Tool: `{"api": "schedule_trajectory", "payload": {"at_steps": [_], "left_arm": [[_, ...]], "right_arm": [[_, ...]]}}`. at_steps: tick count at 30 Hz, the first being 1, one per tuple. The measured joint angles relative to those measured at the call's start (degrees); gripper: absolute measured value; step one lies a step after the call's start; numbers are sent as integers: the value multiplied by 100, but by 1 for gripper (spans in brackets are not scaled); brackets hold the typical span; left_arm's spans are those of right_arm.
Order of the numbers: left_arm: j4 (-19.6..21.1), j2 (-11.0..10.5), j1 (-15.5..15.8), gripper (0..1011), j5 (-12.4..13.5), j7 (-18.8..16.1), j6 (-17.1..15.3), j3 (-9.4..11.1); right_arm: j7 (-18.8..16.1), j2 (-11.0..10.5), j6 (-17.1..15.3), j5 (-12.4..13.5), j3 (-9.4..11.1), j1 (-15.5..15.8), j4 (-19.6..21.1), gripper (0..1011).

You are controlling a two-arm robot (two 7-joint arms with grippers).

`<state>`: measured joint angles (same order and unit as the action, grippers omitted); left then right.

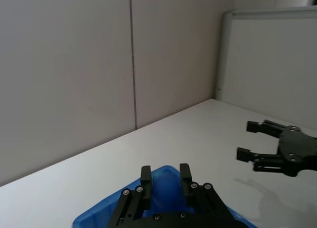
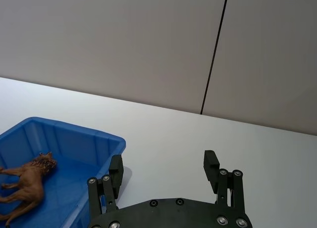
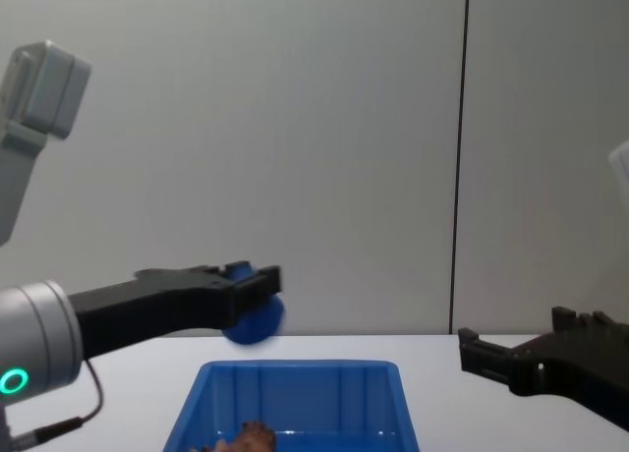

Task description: Pick up the two dolls from the table and place them into the box.

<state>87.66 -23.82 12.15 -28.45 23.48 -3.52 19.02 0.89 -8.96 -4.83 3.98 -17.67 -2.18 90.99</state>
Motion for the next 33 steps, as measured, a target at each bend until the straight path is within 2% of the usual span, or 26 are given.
{"api": "schedule_trajectory", "payload": {"at_steps": [3,7,11,15,23,33], "left_arm": [[-93,46,64,372,-69,256,22,23],[-208,104,131,546,-147,532,44,57],[-299,153,188,653,-216,765,65,85],[-350,180,222,797,-254,899,76,102],[-419,216,263,998,-307,1071,89,123],[-464,239,289,1001,-336,1186,97,135]], "right_arm": [[0,0,0,0,0,0,0,1001],[0,0,0,0,0,0,0,1001],[0,0,0,0,0,0,0,1001],[0,0,0,0,0,0,0,1001],[0,0,0,0,0,0,0,1001],[0,0,0,0,0,0,0,1001]]}}
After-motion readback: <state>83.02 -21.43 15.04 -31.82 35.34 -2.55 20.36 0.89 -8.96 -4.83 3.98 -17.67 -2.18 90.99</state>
